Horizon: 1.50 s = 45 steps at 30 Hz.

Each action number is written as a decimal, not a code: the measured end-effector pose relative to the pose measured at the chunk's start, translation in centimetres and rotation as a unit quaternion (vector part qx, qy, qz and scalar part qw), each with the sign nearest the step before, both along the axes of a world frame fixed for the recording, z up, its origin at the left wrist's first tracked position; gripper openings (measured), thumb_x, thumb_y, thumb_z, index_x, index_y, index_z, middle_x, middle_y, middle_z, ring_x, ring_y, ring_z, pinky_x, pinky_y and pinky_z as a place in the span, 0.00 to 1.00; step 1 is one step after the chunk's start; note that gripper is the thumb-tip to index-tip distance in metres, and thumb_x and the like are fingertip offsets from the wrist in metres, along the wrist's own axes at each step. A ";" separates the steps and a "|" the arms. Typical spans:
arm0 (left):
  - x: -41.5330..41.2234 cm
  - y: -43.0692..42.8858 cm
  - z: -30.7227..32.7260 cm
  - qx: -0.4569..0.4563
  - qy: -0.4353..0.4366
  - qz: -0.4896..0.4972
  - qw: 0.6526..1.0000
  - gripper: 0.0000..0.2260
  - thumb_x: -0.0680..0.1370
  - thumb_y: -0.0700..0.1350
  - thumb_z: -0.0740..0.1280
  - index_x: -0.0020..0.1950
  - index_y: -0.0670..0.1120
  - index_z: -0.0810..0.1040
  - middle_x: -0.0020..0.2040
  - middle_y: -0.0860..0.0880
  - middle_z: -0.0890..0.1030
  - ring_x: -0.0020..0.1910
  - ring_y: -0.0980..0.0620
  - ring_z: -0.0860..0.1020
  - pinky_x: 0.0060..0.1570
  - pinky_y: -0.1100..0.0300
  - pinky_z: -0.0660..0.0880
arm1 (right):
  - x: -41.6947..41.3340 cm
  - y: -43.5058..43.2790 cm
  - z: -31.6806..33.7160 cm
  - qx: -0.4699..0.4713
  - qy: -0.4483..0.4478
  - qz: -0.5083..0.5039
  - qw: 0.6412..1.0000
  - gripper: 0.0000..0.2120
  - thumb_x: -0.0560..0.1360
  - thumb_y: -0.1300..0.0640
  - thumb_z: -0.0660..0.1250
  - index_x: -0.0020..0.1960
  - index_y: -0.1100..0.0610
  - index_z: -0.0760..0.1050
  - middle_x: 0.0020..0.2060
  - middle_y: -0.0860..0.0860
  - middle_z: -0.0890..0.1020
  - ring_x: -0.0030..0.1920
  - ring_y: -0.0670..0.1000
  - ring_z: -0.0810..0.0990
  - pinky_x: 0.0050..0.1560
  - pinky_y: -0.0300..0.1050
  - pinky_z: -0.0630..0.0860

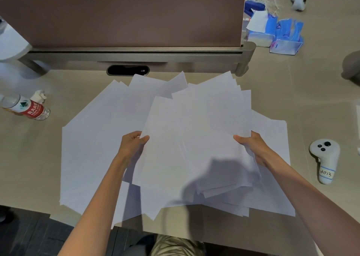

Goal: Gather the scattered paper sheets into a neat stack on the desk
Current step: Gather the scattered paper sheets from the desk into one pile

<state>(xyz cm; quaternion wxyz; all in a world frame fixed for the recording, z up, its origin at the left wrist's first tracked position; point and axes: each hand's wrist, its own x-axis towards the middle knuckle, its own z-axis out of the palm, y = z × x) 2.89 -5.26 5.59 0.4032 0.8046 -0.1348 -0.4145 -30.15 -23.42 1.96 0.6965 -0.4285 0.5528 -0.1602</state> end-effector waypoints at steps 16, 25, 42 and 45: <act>-7.6 -1.7 -4.1 -0.024 -0.038 -0.016 0.999 0.12 0.82 0.43 0.59 0.63 0.40 0.73 0.54 0.51 0.77 0.55 0.51 0.76 0.55 0.63 0.70 | 0.7 1.9 -1.3 0.069 0.040 0.031 0.996 0.40 0.74 0.50 0.70 0.77 0.61 0.51 0.74 0.50 0.63 0.72 0.51 0.63 0.69 0.46 0.59; -6.7 -2.8 -4.2 -0.044 0.015 -0.048 0.998 0.11 0.78 0.38 0.65 0.59 0.44 0.78 0.52 0.49 0.83 0.50 0.50 0.82 0.52 0.59 0.79 | 0.6 1.6 -1.4 0.090 0.054 0.042 0.994 0.47 0.74 0.43 0.68 0.78 0.59 0.41 0.78 0.52 0.53 0.77 0.53 0.54 0.74 0.48 0.55; -10.3 -5.9 -5.1 -0.046 0.049 -0.084 0.994 0.21 0.84 0.53 0.52 0.65 0.40 0.73 0.64 0.47 0.76 0.63 0.50 0.74 0.67 0.57 0.67 | 0.6 1.3 -2.6 0.068 0.035 0.095 0.992 0.17 0.71 0.55 0.74 0.56 0.62 0.79 0.51 0.56 0.84 0.54 0.55 0.82 0.62 0.51 0.76; -10.5 -6.0 -5.2 -0.041 0.118 -0.076 0.989 0.31 0.81 0.63 0.50 0.78 0.46 0.58 0.77 0.49 0.62 0.76 0.52 0.61 0.76 0.51 0.54 | 0.7 1.6 -2.3 0.047 0.019 0.087 0.995 0.14 0.73 0.62 0.72 0.57 0.64 0.78 0.49 0.58 0.85 0.48 0.55 0.84 0.49 0.45 0.80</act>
